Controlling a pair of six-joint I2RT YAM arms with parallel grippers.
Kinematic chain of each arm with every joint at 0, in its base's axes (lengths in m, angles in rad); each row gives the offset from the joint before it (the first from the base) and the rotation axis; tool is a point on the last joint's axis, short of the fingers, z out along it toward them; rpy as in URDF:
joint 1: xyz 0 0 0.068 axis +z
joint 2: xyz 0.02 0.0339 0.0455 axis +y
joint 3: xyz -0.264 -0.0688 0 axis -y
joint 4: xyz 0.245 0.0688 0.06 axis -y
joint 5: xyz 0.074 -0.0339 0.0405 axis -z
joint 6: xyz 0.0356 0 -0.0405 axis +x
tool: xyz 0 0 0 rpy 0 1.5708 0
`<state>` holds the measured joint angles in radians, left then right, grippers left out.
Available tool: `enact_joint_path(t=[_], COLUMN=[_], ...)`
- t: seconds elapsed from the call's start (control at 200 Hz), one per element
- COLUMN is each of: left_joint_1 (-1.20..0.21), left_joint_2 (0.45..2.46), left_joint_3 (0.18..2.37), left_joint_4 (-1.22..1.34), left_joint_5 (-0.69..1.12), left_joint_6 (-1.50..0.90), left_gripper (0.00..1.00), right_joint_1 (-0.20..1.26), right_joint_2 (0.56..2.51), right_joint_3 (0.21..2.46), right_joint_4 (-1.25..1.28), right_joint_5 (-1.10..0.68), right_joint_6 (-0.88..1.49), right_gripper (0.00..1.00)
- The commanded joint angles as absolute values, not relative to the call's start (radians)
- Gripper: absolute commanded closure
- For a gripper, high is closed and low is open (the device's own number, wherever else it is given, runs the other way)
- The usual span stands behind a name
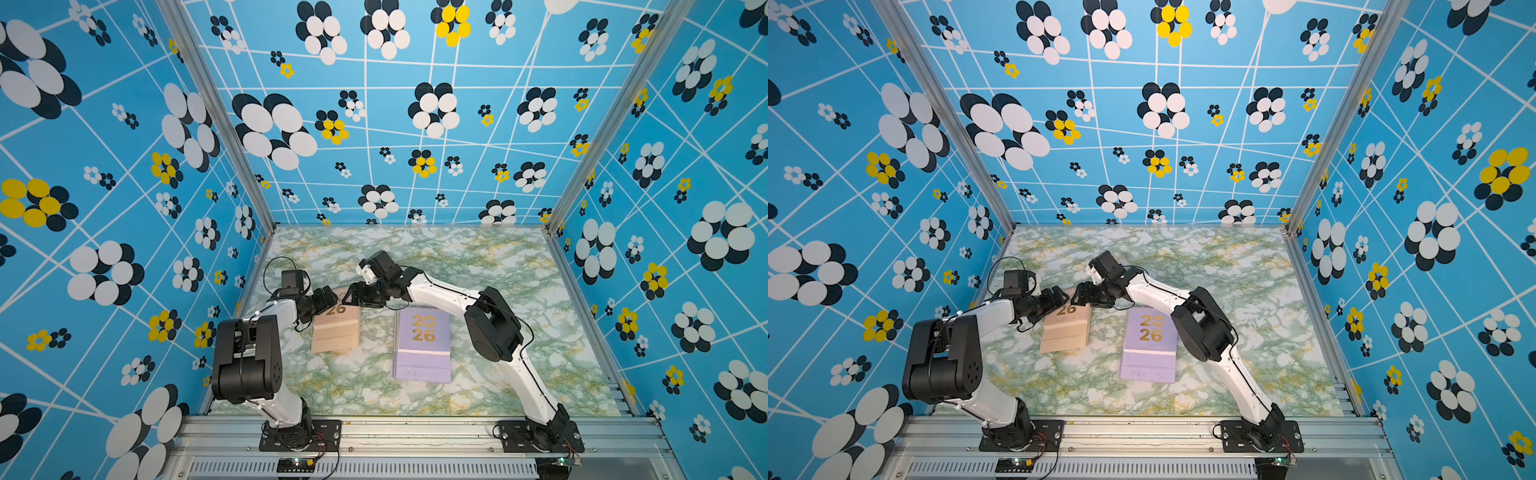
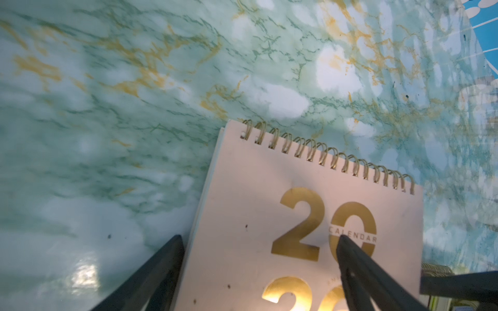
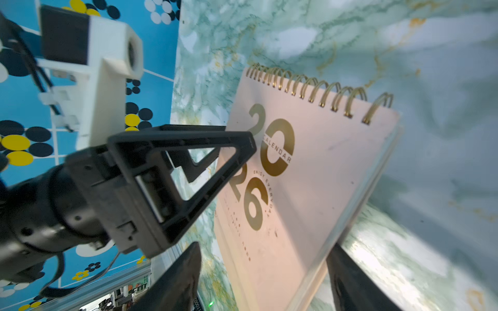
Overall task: Stack the calendars
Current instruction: Pick up the calendar at the center of the board.
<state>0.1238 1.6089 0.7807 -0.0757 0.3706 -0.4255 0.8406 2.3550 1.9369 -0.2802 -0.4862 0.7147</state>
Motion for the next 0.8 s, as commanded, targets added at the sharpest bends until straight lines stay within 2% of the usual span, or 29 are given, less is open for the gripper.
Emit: enact_joint_path(t=[0.0,0.375,0.795], left_joint_1=[0.113,0.119,0.128], left_joint_2=[1.568,1.521,1.453], left_joint_3=[0.758,0.724,0.7], left_joint_4=[-0.037,0.031,0.058], left_joint_5=[0.505,0.551,0.541], left_joint_6=[-0.435,-0.449,-0.457], left_gripper=[0.1,0.16,0.16], right_joint_1=[0.86,0.851,0.84], right_joint_2=[2.313,2.32,2.315], right_joint_3=[1.924,1.915,1.896], right_joint_4=[-0.161,-0.218,-0.212], right_joint_5=[-0.563,-0.523,-0.514], right_joint_6=[0.726,0.733,0.748], right_gripper=[0.28,0.39,0.86])
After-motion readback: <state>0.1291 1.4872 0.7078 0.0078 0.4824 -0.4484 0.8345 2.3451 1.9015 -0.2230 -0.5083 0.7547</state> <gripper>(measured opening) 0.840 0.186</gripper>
